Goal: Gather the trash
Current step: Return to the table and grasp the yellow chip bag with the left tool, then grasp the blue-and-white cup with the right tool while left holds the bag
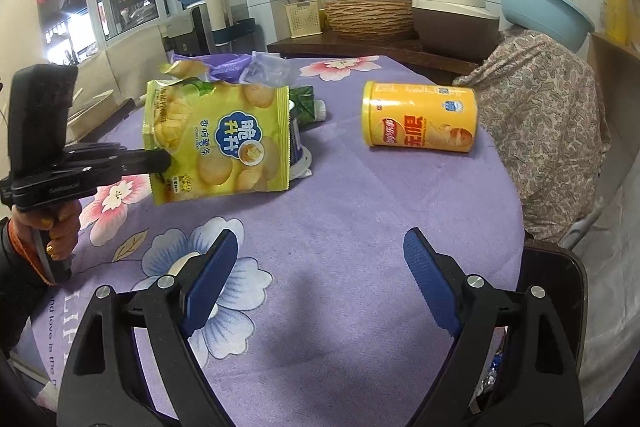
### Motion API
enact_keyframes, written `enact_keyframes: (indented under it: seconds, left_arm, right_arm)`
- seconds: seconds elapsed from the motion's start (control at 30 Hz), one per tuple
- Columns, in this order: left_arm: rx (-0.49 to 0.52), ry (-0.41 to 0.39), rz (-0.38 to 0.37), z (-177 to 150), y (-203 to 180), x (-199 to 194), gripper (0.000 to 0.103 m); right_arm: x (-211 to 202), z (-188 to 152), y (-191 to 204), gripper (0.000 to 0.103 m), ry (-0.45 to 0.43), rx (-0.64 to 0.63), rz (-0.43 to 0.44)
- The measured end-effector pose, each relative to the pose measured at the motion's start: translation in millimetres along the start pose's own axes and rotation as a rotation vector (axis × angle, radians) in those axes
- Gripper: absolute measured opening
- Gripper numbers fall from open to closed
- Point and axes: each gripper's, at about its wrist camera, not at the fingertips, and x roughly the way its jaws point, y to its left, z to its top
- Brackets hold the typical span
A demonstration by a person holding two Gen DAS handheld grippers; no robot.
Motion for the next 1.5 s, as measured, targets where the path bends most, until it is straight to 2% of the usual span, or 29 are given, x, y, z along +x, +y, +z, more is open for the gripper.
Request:
enact_keyframes:
  seconds: [0.2, 0.37, 0.47, 0.63, 0.77, 0.9, 0.93, 0.97, 1.2, 1.3, 1.5]
  left_arm:
    - [-0.034, -0.050, 0.113, -11, 1, -39, 0.002]
    - [-0.070, -0.084, 0.178, -22, 6, -64, 0.002]
    - [-0.073, -0.093, 0.215, -26, 5, -70, 0.002]
    - [-0.068, -0.097, 0.233, -31, 7, -76, 0.002]
    - [-0.066, -0.093, 0.238, -32, 7, -77, 0.002]
    - [-0.074, -0.087, 0.238, -35, 7, -74, 0.002]
    - [-0.076, -0.086, 0.237, -35, 7, -73, 0.002]
    - [-0.077, -0.085, 0.235, -35, 6, -72, 0.002]
    - [-0.049, -0.083, 0.252, -36, -7, -72, 0.002]
    - [-0.047, -0.088, 0.246, -34, -12, -73, 0.002]
    - [-0.019, -0.100, 0.220, -27, -36, -70, 0.002]
  right_arm:
    - [7, 21, 25, 0.085, -0.019, -0.075, 0.048]
    - [39, 42, 37, 0.085, 0.004, -0.084, 0.090]
    - [67, 52, 44, 0.085, 0.032, -0.107, 0.066]
    - [107, 64, 43, 0.085, 0.079, -0.070, 0.062]
    - [121, 70, 41, 0.085, 0.084, -0.024, 0.075]
    - [129, 73, 48, 0.084, 0.079, -0.031, 0.069]
    - [132, 73, 50, 0.082, 0.083, -0.039, 0.048]
    - [134, 73, 51, 0.071, 0.086, -0.038, 0.039]
    - [112, 70, 38, 0.071, 0.043, 0.042, 0.068]
    - [81, 66, 34, 0.071, -0.001, 0.042, 0.088]
    - [24, 45, 24, 0.071, -0.057, 0.007, 0.061]
